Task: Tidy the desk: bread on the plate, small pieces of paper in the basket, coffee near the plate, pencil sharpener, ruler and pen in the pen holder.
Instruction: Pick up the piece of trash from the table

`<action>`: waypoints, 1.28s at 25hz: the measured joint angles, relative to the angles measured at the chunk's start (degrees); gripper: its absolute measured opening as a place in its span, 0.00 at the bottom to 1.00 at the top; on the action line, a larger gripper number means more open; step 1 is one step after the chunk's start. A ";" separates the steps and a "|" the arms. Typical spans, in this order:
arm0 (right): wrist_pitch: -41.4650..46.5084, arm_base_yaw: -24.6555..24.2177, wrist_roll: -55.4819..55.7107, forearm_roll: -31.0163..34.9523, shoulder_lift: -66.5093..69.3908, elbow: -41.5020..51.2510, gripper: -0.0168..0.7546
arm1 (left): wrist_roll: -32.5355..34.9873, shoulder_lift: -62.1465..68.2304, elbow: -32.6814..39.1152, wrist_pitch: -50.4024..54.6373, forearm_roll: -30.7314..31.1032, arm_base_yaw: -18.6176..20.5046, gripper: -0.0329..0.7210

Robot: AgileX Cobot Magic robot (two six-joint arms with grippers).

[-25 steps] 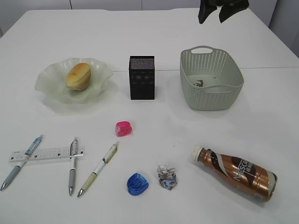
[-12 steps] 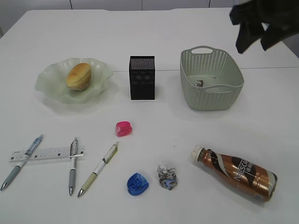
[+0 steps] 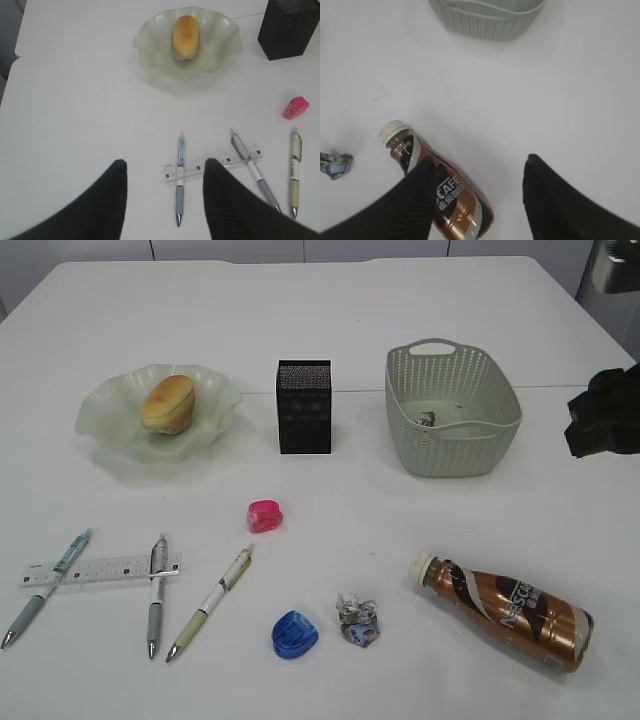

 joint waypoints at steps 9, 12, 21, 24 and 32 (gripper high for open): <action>1.12 0.00 -1.94 5.63 -0.31 0.70 0.59 | 0.00 -0.38 0.00 0.04 -4.51 0.00 0.52; 4.14 0.23 -8.44 12.68 0.75 0.74 0.59 | 0.00 -0.38 0.00 0.13 -5.32 0.00 0.52; 5.88 11.59 -16.31 18.92 7.81 -2.63 0.59 | 0.00 -0.38 0.00 0.27 -5.45 0.00 0.52; 7.25 15.71 -16.51 17.30 13.20 -5.69 0.59 | 0.00 -0.38 0.00 0.52 -5.45 0.00 0.52; 10.28 17.99 -16.82 9.63 26.08 -12.47 0.59 | 0.00 -0.38 0.00 3.30 -5.45 0.00 0.52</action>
